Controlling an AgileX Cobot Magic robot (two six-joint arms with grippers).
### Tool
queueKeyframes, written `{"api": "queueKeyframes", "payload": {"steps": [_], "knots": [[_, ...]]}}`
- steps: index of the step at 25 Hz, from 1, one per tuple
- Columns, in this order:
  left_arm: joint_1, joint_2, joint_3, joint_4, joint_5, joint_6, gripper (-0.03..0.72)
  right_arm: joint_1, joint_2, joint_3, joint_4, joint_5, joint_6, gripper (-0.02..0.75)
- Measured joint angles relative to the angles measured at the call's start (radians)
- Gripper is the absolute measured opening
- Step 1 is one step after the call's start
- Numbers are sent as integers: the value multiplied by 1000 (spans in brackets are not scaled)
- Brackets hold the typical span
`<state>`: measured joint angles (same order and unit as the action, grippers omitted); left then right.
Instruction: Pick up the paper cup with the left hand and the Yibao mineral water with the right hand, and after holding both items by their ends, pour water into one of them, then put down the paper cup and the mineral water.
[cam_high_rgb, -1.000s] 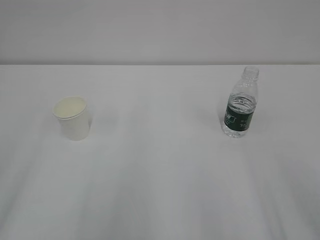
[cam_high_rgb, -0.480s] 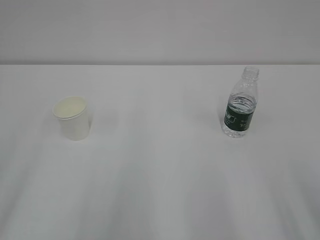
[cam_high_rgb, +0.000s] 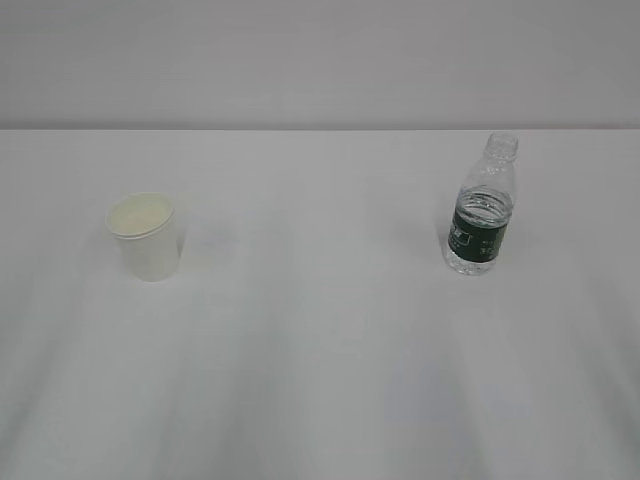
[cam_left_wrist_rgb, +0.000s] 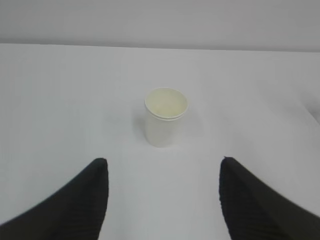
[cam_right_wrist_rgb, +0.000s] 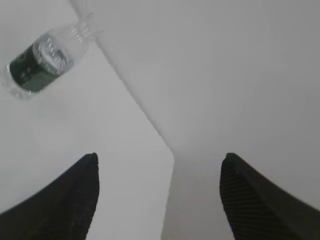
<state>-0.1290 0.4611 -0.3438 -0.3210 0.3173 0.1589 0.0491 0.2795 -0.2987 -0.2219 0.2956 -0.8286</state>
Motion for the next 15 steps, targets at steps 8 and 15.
{"api": "queueKeyframes", "payload": {"steps": [8,15], "knots": [[0,0,0,-37,0,0,475,0,0,0,-1,-57,721,571],[0,21,0,-63,-6,0,477,0,24,67,61,-84,873,571]]}}
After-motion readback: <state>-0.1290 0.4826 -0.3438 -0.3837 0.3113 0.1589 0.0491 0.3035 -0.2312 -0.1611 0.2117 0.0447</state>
